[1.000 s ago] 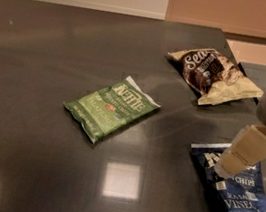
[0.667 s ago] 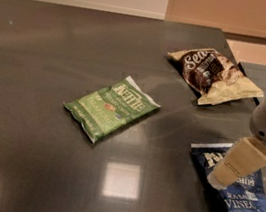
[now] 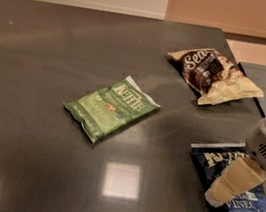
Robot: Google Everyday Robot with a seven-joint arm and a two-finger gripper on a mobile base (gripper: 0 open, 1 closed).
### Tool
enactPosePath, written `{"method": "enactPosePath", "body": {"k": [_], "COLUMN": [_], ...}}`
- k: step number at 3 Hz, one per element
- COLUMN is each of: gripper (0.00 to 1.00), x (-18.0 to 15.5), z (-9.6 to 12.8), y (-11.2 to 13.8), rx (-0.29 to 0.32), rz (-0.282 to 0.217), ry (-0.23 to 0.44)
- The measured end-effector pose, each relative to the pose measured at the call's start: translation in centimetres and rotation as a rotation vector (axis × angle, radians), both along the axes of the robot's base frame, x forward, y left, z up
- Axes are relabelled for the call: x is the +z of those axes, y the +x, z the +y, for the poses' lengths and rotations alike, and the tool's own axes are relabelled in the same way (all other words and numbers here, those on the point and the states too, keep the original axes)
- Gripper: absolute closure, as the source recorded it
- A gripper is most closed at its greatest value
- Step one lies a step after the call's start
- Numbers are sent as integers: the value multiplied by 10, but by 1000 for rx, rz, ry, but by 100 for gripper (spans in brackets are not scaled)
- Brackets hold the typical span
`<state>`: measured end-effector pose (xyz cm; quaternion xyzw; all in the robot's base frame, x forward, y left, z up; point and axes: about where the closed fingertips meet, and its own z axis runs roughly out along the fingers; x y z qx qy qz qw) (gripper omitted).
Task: Move blue chip bag near green jalapeno chip bag
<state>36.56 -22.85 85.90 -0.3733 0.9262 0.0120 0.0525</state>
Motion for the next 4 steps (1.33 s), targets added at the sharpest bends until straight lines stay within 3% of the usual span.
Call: {"method": "enactPosePath", "body": {"k": [1, 2, 4], "gripper": [17, 41, 88], "x": [-13, -21, -5], "z": [1, 4, 24], "y": [-7, -11, -3], "rx": [-10, -9, 37], "rz": [31, 51, 29], "ry": [-7, -8, 16]}}
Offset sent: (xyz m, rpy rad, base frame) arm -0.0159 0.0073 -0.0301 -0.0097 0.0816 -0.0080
